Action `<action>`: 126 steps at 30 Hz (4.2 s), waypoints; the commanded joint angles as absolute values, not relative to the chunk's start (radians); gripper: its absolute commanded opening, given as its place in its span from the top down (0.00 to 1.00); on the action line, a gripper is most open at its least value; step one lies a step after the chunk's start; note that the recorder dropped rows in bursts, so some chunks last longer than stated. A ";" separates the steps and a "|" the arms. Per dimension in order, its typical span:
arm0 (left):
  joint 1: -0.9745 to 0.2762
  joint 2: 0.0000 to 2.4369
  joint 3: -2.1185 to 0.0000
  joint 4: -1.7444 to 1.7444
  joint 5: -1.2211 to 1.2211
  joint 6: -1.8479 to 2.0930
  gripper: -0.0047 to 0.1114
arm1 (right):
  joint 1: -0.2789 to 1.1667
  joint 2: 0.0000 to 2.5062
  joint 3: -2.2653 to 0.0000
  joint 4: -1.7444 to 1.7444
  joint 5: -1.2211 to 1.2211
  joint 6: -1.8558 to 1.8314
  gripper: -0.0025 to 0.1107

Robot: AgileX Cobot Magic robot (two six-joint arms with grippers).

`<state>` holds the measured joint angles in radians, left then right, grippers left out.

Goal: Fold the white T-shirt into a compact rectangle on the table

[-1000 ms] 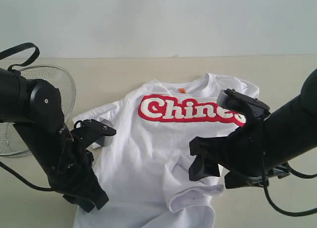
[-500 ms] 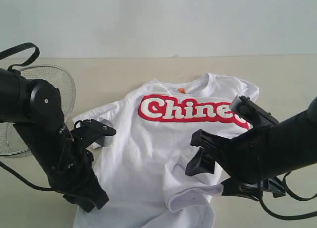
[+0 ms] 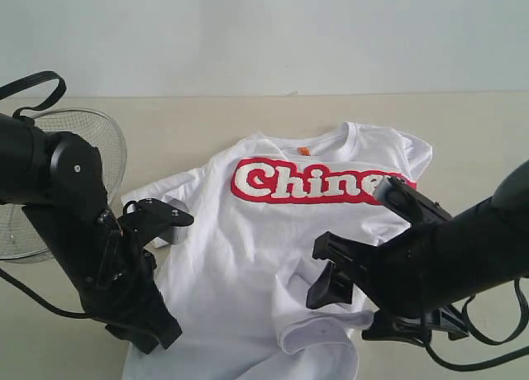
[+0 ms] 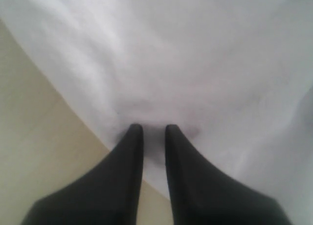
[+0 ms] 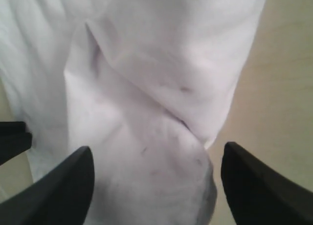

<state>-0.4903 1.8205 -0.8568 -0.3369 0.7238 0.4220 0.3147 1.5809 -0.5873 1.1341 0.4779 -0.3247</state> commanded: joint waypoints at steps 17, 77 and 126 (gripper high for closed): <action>-0.498 1.809 -0.861 -0.332 0.731 0.411 0.82 | 0.309 1.577 -0.582 1.181 0.436 -0.423 0.98; -0.498 1.809 -0.861 -0.321 0.738 0.411 0.82 | 0.309 1.069 -0.579 -0.140 1.022 0.487 0.98; -0.498 1.754 -0.970 -0.356 0.841 0.396 0.82 | 0.309 1.071 -0.561 -0.265 0.860 0.324 0.96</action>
<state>-0.4903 1.7953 -0.9297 -0.3390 0.8201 0.4095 0.3108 1.0794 -0.5566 -0.2257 0.9488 0.3214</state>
